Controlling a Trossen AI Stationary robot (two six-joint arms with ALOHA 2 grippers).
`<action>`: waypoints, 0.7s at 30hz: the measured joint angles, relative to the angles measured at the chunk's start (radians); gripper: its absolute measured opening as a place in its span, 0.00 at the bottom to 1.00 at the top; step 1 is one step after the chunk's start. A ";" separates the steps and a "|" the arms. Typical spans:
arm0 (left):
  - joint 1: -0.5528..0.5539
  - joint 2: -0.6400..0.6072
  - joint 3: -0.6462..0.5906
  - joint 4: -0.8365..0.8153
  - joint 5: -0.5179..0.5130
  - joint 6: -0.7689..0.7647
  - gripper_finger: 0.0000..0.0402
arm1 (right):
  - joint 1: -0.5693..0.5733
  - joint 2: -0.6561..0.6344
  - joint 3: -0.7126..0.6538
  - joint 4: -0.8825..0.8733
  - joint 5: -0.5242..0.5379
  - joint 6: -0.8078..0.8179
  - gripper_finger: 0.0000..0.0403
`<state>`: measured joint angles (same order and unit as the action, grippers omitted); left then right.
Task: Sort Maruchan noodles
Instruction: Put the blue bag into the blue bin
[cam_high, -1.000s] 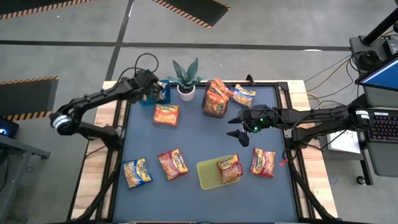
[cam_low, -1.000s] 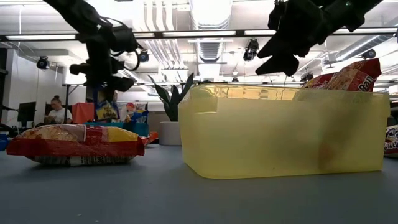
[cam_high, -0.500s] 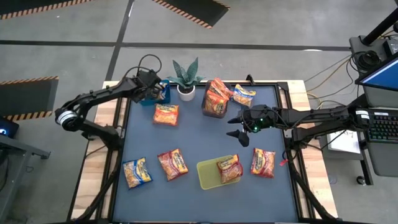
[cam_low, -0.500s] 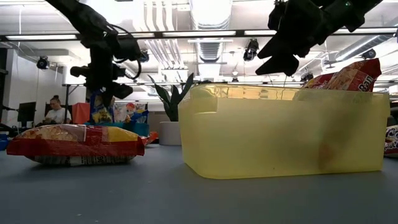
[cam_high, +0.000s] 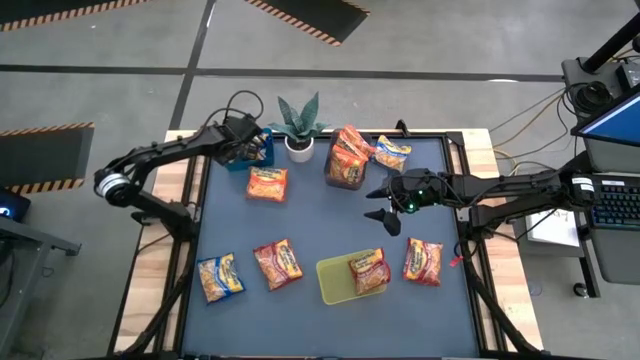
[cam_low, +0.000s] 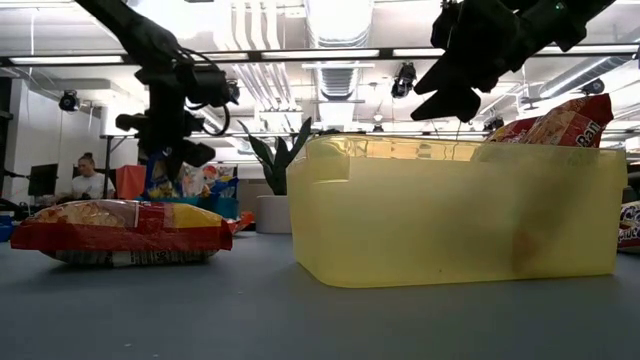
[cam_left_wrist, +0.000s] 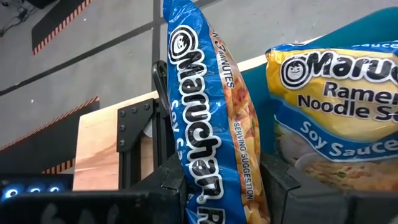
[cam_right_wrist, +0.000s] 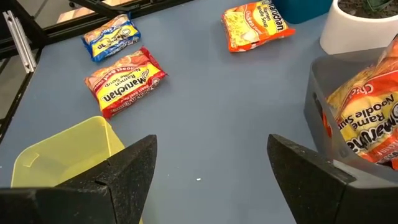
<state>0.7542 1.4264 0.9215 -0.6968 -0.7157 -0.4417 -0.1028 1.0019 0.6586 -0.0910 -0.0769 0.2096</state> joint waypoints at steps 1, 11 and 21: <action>0.001 0.005 0.000 0.000 0.000 -0.005 0.24 | 0.000 0.000 0.000 0.000 0.000 0.000 0.72; 0.003 0.043 0.000 0.001 0.000 -0.014 0.24 | 0.000 0.000 0.000 0.000 0.000 0.000 0.72; 0.016 0.065 0.000 0.006 0.001 -0.043 0.27 | 0.000 0.000 0.000 0.000 0.000 0.000 0.72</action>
<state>0.7697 1.4918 0.9210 -0.6907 -0.7147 -0.4850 -0.1028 1.0019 0.6582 -0.0914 -0.0771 0.2096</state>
